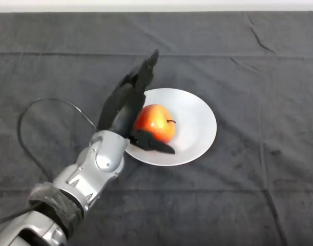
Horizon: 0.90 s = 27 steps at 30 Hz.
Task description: Move the apple to the plate
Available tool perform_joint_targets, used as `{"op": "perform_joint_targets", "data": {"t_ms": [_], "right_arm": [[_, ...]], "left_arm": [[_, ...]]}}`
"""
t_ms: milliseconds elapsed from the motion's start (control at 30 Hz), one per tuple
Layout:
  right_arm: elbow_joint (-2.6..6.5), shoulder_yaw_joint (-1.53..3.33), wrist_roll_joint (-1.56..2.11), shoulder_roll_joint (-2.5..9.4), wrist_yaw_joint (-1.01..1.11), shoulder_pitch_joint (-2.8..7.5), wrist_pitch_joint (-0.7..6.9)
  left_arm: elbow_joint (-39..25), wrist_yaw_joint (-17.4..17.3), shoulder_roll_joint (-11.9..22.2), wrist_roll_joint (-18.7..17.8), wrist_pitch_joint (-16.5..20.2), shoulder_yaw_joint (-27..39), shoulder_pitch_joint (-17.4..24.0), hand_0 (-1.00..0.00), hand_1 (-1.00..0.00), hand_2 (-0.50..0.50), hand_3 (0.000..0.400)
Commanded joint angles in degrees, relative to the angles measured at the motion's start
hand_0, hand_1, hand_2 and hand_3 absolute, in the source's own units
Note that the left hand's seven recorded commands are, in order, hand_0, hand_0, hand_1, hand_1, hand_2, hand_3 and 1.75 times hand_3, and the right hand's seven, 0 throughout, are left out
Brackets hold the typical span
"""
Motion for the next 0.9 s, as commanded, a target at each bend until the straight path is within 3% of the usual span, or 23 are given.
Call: {"op": "perform_joint_targets", "data": {"t_ms": [33,333,900], "right_arm": [[0.49,-0.63,0.40,0.17,-0.67,0.26,0.15],[0.24,-0.61,0.38,0.28,-0.81,0.35,0.12],[-0.16,-0.59,0.39,0.43,-1.03,0.49,0.11]], "left_arm": [[-4.1,0.1,3.5,0.4,1.3,3.1,3.2,0.00,0.00,0.00,0.000],[-13.7,-1.8,7.5,-0.3,3.5,8.7,7.4,0.00,0.00,0.00,0.000],[-20.0,-4.7,13.6,-4.8,2.9,23.2,13.6,0.00,0.00,0.00,0.000]]}}
